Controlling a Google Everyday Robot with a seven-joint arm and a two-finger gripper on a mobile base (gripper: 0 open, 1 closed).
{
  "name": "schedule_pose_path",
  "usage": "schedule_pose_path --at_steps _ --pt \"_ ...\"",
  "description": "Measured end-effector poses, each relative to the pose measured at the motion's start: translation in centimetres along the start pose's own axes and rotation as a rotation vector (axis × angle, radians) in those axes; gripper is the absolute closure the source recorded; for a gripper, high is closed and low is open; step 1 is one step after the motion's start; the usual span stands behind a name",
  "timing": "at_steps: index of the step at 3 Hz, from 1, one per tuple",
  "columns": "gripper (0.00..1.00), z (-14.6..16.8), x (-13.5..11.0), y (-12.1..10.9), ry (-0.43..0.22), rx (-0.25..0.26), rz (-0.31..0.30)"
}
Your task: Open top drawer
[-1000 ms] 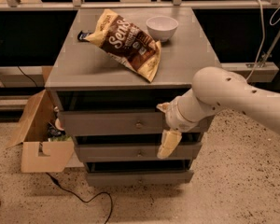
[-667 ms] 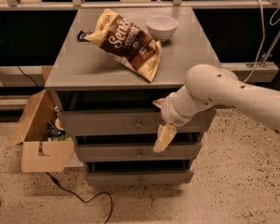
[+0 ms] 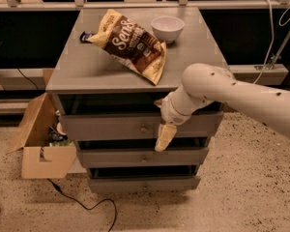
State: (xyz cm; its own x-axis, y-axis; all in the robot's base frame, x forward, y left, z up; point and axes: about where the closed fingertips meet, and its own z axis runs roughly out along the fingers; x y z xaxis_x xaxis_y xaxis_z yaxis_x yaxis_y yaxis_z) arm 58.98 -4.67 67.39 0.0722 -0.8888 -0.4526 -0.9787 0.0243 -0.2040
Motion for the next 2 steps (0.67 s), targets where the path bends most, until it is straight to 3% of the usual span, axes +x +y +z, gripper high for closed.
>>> schedule_pose_path --at_steps 2 --pt "0.0 2.8 2.1 -1.6 0.023 -0.029 -0.009"
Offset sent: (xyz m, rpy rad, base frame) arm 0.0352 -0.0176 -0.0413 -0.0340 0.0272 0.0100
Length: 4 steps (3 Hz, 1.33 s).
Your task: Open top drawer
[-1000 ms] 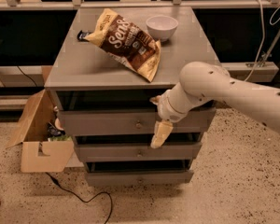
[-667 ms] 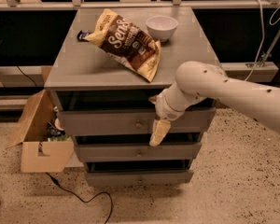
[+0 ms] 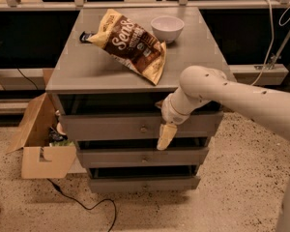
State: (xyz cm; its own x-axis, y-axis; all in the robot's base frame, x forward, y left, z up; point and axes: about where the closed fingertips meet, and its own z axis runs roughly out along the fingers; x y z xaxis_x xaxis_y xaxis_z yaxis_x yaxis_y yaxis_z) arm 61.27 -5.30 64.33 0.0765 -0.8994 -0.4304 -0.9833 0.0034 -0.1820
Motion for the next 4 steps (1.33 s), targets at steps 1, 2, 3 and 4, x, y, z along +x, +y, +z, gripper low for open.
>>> schedule_pose_path --at_steps 1,2,3,4 --pt "0.27 -0.4 2.7 0.1 0.013 0.018 0.013" --pt "0.5 -1.3 4.2 1.0 0.018 0.032 0.022" --pt "0.81 -1.9 4.0 1.6 0.011 0.024 0.023" --pt "1.0 -2.4 3.7 1.5 0.011 0.024 0.023"
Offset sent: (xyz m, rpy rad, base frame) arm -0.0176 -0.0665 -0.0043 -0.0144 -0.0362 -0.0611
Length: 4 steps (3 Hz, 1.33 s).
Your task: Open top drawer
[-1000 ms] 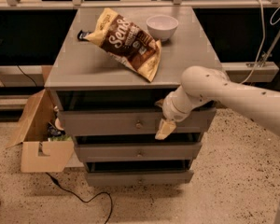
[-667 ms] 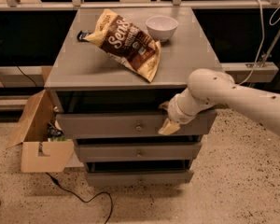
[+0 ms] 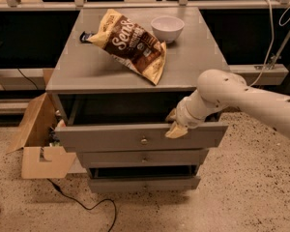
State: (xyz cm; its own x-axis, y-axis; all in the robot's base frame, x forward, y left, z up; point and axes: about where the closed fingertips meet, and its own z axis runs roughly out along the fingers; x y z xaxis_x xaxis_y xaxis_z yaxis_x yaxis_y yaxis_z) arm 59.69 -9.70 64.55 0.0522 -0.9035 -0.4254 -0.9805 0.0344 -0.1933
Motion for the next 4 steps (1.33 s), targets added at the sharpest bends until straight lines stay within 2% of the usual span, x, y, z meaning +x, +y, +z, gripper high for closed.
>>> schedule_pose_path --at_steps 1,2,3,4 --pt "1.0 -0.33 -0.58 0.78 -0.034 -0.01 -0.011" --pt "1.0 -0.33 -0.58 0.78 -0.034 -0.01 -0.011" --pt "0.83 -0.33 -0.58 0.78 -0.034 -0.01 -0.011" --pt "0.6 -0.33 -0.58 0.78 -0.034 -0.01 -0.011"
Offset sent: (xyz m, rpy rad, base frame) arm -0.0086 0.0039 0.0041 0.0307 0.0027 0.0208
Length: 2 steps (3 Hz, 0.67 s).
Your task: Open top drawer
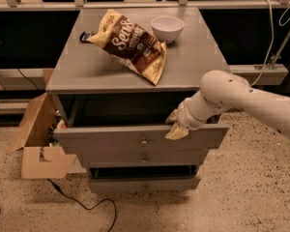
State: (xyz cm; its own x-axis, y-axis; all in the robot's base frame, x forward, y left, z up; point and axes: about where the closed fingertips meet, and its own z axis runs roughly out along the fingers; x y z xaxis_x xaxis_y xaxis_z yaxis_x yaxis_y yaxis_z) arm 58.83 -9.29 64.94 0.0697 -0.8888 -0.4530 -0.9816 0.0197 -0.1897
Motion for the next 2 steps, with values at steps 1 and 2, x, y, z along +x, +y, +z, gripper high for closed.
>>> schedule_pose_path --at_steps 1,2 --pt "0.37 0.0 0.1 0.1 0.002 -0.001 0.001" --pt "0.13 -1.1 1.3 0.7 0.024 0.004 0.003"
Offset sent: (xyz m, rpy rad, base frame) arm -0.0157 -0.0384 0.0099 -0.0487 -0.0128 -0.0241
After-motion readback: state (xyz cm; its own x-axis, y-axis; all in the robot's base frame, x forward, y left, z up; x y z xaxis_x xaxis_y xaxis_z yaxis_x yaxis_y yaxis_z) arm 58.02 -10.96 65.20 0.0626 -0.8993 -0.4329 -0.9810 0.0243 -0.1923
